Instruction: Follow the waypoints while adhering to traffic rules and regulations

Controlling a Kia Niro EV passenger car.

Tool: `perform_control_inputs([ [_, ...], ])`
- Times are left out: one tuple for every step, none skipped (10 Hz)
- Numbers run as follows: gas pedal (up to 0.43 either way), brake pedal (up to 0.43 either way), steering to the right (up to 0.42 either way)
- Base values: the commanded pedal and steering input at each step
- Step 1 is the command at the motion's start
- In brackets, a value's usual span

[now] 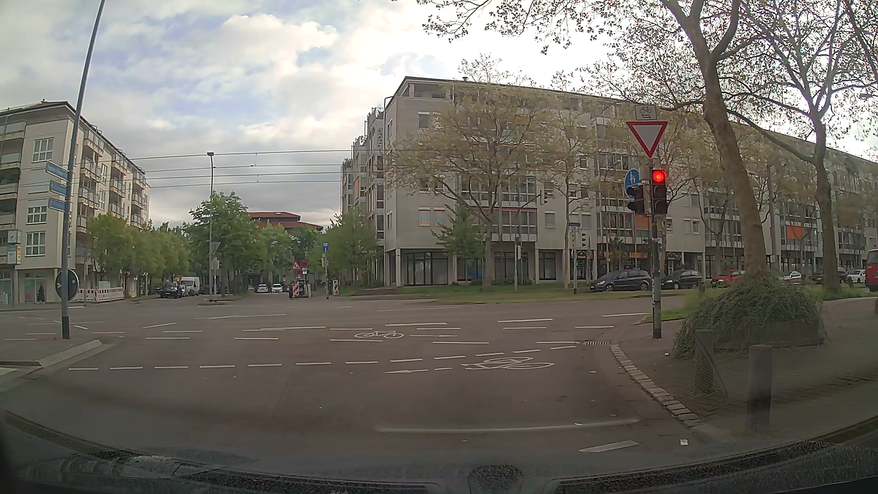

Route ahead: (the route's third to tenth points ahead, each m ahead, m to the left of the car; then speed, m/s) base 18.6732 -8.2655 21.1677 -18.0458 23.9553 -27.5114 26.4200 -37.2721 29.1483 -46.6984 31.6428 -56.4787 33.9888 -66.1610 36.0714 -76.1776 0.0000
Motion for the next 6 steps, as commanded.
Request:
perform_control_inputs([
  [0.0, 0.207, 0.069],
  [0.0, 0.207, 0.069],
  [0.0, 0.207, 0.068],
  [0.0, 0.207, 0.069],
  [0.0, 0.207, 0.069],
  [0.0, 0.207, 0.069],
])
